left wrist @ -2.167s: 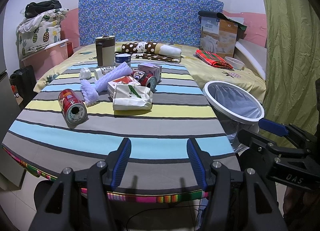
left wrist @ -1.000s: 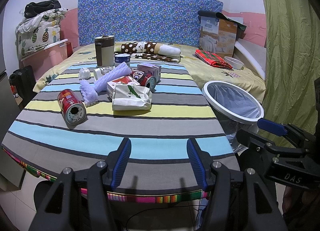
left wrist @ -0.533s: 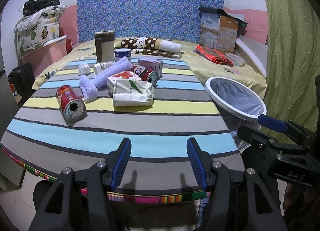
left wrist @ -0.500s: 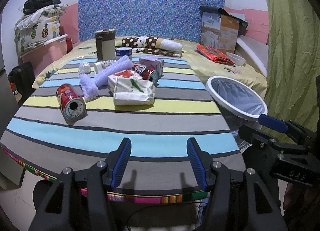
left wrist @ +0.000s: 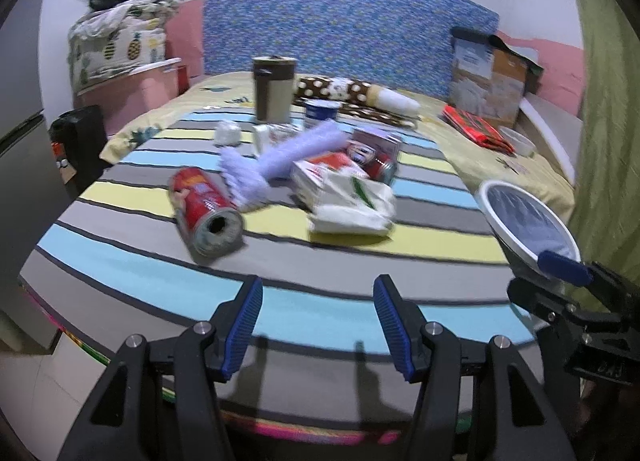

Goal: Collect trash
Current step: 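Grasp the red can with the left tool while the right tool grasps the white paper bag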

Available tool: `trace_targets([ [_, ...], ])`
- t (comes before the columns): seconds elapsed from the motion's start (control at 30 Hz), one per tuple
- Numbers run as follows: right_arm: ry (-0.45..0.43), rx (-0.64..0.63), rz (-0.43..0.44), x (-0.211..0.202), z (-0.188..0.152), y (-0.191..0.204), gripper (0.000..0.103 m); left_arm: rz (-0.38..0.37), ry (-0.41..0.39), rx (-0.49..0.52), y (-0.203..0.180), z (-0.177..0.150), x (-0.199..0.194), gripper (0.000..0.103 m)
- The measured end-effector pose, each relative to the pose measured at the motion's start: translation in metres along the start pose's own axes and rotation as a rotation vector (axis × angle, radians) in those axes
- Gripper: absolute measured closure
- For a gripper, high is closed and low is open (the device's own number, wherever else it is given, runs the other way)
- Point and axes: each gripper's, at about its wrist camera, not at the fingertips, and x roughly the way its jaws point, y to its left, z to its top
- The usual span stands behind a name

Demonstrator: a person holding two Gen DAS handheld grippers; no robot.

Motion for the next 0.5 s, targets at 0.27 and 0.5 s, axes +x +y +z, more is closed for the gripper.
trace_targets([
  [0.27,0.02,-0.036,0.038,0.022,0.021,0.006,0.027,0.079,-0.045,-0.067,0.035,0.024,0.012,0.042],
  [0.5,0.041,-0.074,0.077,0.046,0.04,0.012,0.027,0.135,-0.052,-0.124,0.057,0.041,0.03,0.039],
])
